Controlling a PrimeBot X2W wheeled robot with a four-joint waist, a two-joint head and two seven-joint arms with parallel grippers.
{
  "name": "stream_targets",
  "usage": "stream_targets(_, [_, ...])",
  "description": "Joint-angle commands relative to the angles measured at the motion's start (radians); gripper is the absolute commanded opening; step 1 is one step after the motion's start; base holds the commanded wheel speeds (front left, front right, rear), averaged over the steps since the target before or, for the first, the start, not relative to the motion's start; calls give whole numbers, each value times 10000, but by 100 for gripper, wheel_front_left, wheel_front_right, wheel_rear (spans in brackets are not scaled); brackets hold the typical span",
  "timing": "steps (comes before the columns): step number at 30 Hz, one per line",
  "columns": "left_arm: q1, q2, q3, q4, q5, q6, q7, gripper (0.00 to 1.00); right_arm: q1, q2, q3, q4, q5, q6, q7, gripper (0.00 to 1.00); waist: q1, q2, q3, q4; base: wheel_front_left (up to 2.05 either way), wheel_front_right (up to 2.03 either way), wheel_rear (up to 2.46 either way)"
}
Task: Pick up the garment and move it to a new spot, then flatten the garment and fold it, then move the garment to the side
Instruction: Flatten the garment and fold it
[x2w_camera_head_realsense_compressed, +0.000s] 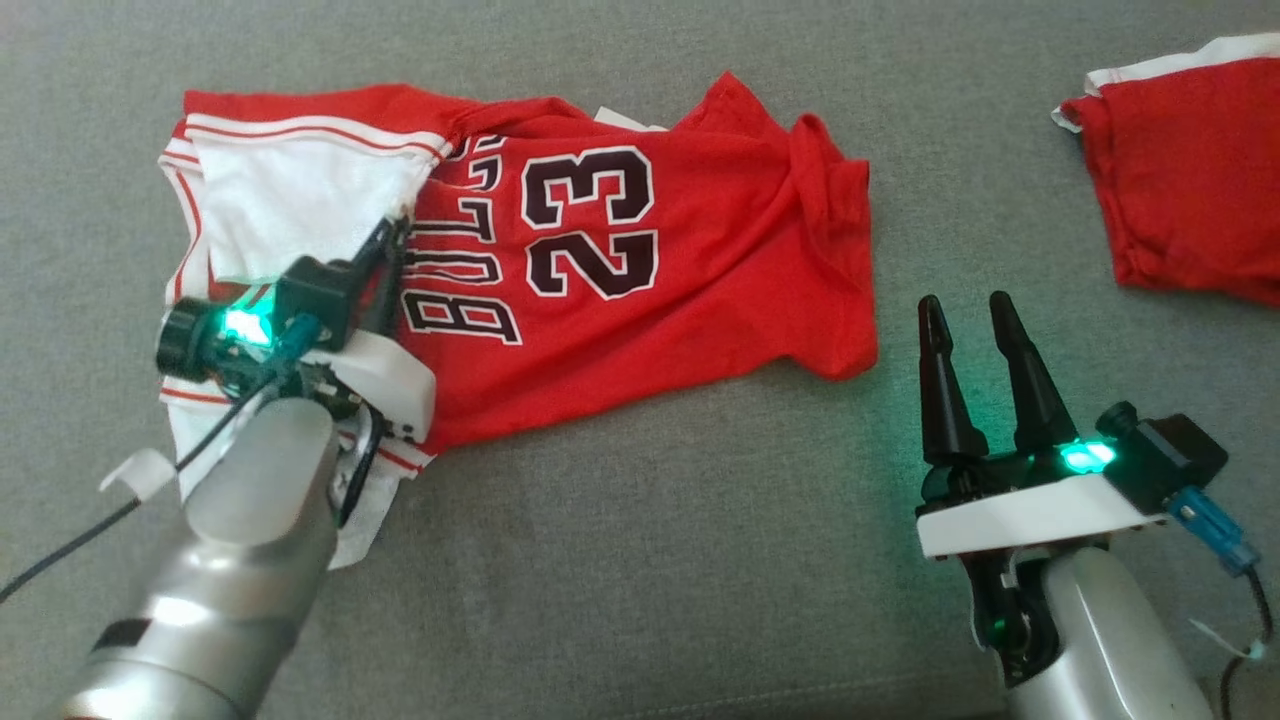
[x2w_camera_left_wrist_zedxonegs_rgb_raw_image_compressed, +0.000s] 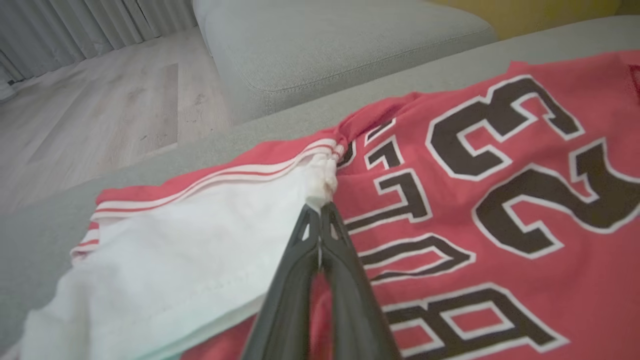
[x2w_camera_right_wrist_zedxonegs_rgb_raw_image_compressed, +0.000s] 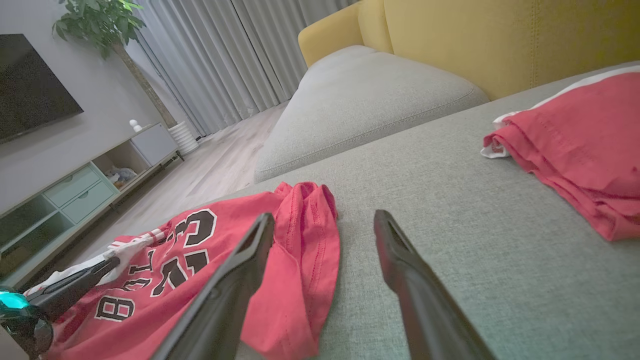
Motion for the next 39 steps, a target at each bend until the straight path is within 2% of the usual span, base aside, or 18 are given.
stream_targets(1, [-555, 450, 303, -306, -55, -33, -124, 0, -239, -22, 233, -264, 60, -7, -111, 100, 0, 0, -69, -30, 0, 0, 0])
stream_targets(5, [-1165, 1039, 299, -723, 95, -197, 161, 0, -276, -22, 352, -289, 224, -7, -111, 100, 0, 0, -108, -190, 0, 0, 0])
stream_targets(13, [-3948, 2920, 445, -1499, 579, -893, 1963, 0, -557, -22, 572, -421, 655, -7, -111, 100, 0, 0, 465, -902, 0, 0, 0])
stream_targets(19, [-5722, 3584, 435, -1078, 791, -1219, 2866, 0, -814, -22, 816, -513, 971, -7, -111, 100, 0, 0, 934, -1451, 0, 0, 0])
stream_targets(23, [-6643, 3682, 461, -573, 998, -1072, 2825, 0, -916, -22, 911, -571, 1073, -7, -111, 100, 0, 0, 1150, -1671, 0, 0, 0])
stream_targets(26, [-7249, 3608, 536, -184, 1118, -757, 2541, 0, -950, -22, 912, -614, 1098, -7, -111, 100, 0, 0, 1268, -1730, 0, 0, 0])
stream_targets(28, [-7569, 3556, 653, 90, 1170, -398, 2169, 0, -973, -22, 924, -623, 1090, -7, -111, 100, 0, 0, 1318, -1746, 0, 0, 0])
stream_targets(29, [-7663, 3517, 667, 224, 1198, -288, 1980, 4, -984, -22, 933, -620, 1073, -7, -111, 100, 0, 0, 1337, -1738, 0, 0, 0])
stream_targets(30, [-7710, 3442, 678, 399, 1177, -238, 1857, 49, -997, -22, 945, -616, 1049, -7, -111, 100, 0, 0, 1352, -1720, 0, 0, 0])
stream_targets(31, [-7701, 3351, 650, 623, 1134, -293, 1871, 100, -1006, -22, 951, -614, 1029, -7, -111, 100, 0, 0, 1356, -1695, 0, 0, 0])
stream_targets(39, [-7308, 2810, 419, 1435, 929, -658, 932, 100, -990, -22, 836, -577, 776, -7, -111, 100, 0, 0, 1178, -1126, 0, 0, 0])
